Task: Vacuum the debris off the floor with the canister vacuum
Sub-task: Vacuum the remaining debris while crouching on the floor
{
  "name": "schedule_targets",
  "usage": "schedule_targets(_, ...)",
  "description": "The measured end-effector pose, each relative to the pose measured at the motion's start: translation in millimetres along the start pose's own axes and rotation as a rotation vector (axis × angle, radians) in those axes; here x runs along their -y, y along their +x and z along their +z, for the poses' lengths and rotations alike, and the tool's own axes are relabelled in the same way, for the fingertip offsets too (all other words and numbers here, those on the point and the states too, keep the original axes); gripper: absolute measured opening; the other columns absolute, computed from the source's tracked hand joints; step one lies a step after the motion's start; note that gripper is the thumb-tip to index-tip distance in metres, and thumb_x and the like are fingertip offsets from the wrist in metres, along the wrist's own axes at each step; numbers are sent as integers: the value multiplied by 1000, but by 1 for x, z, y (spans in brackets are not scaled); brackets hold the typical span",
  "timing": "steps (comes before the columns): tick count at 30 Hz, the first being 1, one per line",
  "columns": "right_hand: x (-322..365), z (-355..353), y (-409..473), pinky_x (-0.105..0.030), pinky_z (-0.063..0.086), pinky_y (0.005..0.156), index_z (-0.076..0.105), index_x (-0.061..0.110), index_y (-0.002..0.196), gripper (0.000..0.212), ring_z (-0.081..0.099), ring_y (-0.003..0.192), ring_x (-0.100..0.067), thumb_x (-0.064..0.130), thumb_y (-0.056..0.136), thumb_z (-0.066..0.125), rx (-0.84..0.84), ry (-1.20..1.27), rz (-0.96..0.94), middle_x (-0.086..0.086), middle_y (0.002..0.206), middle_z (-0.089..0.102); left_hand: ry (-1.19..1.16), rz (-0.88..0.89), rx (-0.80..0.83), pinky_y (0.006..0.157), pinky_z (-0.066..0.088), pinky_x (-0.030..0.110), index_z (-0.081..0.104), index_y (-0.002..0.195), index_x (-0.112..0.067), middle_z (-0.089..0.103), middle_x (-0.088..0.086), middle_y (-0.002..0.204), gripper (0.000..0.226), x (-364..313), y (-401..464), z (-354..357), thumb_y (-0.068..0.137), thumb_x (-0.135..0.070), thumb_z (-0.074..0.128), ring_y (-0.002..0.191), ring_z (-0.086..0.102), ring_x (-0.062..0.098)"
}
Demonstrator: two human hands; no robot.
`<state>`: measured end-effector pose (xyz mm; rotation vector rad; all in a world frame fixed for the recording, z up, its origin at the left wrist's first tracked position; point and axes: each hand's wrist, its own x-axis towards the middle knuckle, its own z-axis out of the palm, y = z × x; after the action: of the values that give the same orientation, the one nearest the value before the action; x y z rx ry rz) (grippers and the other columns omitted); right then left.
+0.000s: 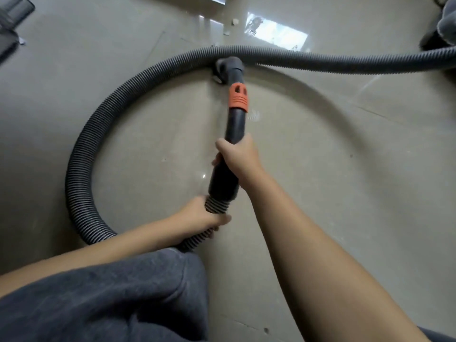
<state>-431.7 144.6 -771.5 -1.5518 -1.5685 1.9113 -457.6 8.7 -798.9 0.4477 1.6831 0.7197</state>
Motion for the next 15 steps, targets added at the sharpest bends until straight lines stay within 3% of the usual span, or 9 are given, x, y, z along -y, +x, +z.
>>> schedule_targets(2, 9, 9, 4, -28, 51, 50, 45, 5, 91, 15, 62, 50, -26, 4, 81, 56, 101, -75, -12, -10, 59, 54, -35, 0, -54, 42, 45, 18, 51, 72, -10, 58, 3, 55, 24, -1, -2, -1, 82, -11, 73, 37, 54, 8)
schedule_targets(4, 10, 3, 1, -31, 51, 52, 44, 6, 86, 13, 59, 45, -24, 2, 81, 55, 132, -61, -10, -10, 57, 52, -6, 21, -9, 43, 45, 19, 51, 70, -10, 58, 3, 55, 24, -4, -4, 3, 82, -9, 72, 37, 54, 8)
schedule_targets(8, -5, -37, -19, -29, 50, 47, 46, 6, 90, 13, 57, 40, -18, 1, 81, 54, -111, 32, -2, -9, 57, 53, 61, 38, 204, 45, 45, 21, 50, 70, -13, 57, 4, 58, 24, -15, -8, 18, 82, -5, 69, 40, 53, 9)
schedule_targets(10, -9, -46, -29, -27, 51, 46, 46, 6, 92, 14, 61, 44, -19, 2, 81, 54, -154, 47, 4, -11, 61, 55, 75, 26, 265, 47, 47, 21, 50, 70, -14, 57, 3, 60, 25, -14, -12, 20, 83, -6, 69, 43, 55, 9)
schedule_targets(15, -4, -15, -42, -36, 54, 54, 44, 8, 94, 21, 64, 50, -26, 6, 80, 58, 173, -240, 8, -9, 61, 58, 43, -34, 250, 61, 54, 29, 59, 70, -11, 66, -1, 60, 20, 5, -33, 28, 83, -17, 72, 57, 63, 16)
